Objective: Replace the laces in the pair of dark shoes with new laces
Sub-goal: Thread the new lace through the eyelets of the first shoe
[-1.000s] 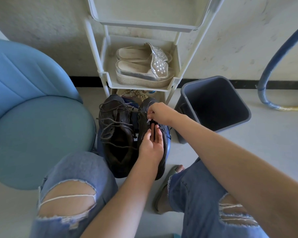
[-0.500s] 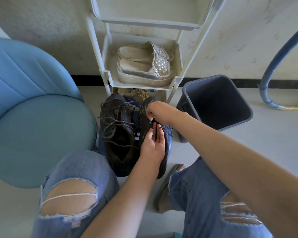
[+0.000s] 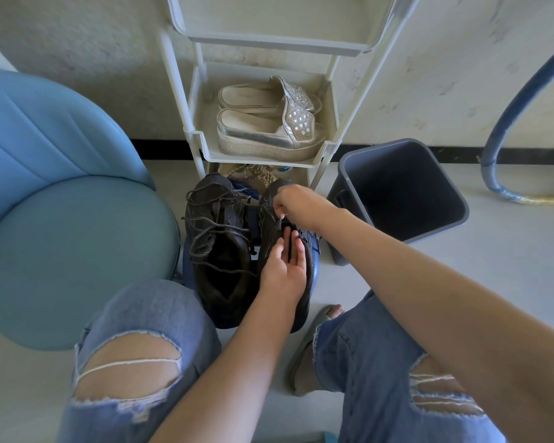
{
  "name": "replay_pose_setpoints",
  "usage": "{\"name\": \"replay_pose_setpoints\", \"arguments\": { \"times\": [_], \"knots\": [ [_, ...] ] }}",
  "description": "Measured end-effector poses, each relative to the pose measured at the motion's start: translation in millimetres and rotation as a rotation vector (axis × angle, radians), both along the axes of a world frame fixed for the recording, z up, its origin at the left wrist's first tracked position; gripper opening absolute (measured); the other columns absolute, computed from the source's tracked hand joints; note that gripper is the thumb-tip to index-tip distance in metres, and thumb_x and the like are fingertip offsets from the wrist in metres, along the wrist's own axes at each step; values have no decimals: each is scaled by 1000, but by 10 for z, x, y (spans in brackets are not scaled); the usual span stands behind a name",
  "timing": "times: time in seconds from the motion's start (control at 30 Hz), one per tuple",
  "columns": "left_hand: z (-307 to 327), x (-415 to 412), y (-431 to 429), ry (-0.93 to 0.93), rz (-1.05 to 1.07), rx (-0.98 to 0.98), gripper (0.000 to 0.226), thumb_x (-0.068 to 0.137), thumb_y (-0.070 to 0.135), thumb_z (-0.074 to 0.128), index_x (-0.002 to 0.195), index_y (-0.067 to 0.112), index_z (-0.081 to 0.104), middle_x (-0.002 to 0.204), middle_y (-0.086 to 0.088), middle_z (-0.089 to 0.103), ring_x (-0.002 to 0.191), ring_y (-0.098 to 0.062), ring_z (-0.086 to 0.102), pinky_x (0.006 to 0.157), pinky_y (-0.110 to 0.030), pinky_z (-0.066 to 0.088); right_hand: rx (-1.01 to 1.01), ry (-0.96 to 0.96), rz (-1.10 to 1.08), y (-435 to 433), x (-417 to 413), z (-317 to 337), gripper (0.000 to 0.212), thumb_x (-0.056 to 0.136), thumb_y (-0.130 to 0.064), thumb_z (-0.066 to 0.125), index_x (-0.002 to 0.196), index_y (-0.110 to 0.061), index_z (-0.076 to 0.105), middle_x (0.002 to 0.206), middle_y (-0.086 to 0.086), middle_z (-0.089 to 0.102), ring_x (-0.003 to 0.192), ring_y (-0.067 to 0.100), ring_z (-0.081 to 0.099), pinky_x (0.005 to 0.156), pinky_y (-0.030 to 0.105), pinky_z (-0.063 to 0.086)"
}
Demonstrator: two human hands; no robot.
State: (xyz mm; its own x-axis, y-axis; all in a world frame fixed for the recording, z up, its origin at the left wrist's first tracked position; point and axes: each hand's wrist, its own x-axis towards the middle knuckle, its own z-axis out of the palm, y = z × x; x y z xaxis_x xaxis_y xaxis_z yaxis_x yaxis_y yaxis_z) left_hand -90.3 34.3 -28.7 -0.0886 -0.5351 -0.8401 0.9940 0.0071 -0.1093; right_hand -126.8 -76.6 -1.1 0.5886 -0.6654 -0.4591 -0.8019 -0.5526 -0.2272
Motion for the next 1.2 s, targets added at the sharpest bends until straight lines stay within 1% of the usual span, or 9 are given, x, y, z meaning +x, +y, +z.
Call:
{"name": "replay_pose_setpoints", "arguments": {
  "times": [0.2,0.4,0.57,0.67,0.73,0.8,0.9,1.03,1.2],
  "knots": [
    [-6,-2,0,2,-5,-4,32,101,14,41,127,0,54,130,-10,59,120,-19,56,57,-26,57,56,7,-7,-21,15,15,25,93,1,47,111,-1,65,104,10,56,100,27,56,92,30,43],
    [9,-3,-3,-3,-11,1,34,102,15,40,130,0,52,131,-9,58,121,-18,56,59,-25,56,35,-65,-38,31,-29,-52,23,95,-1,46,104,-3,67,113,11,62,104,25,58,92,34,46],
    [38,11,1,3,-9,-4,34,102,14,41,130,0,53,132,-9,58,122,-18,55,69,-25,54,-8,-139,-154,26,-17,-90,14,89,-3,58,99,2,66,104,13,65,95,29,61,74,32,45],
    [50,8,15,-1,-23,-16,33,102,15,40,129,1,54,131,-8,59,122,-17,55,62,-23,55,28,-193,-220,26,-42,-69,16,84,-11,70,95,0,64,96,13,68,85,26,63,77,35,50],
    [50,10,15,1,-25,-21,33,102,15,40,128,2,55,130,-8,59,122,-17,55,62,-23,55,93,-220,-247,19,-63,-73,11,84,-10,71,89,-1,68,90,12,71,77,19,63,80,31,53],
    [43,12,11,0,-27,-17,33,102,15,40,128,1,55,130,-8,59,122,-17,55,61,-23,55,132,-254,-287,21,-77,-83,11,85,-10,69,92,-1,70,92,12,71,78,16,63,81,28,53],
    [38,12,6,0,-20,-12,33,101,15,41,128,0,55,129,-10,59,120,-18,56,58,-24,56,161,-283,-356,24,-76,-99,17,86,-8,69,101,0,67,96,13,70,85,23,68,84,31,55],
    [32,10,5,-7,-29,-4,32,101,15,43,126,0,56,128,-10,60,118,-18,57,58,-24,56,143,-305,-411,13,-67,-105,14,82,-6,73,94,-3,65,91,14,69,76,24,68,79,34,57],
    [35,15,8,-3,-29,-12,33,101,15,42,127,0,55,128,-12,60,119,-18,57,58,-24,56,140,-272,-404,11,-63,-146,13,83,-12,73,92,-3,70,88,10,70,75,18,67,76,26,55]
  ]
}}
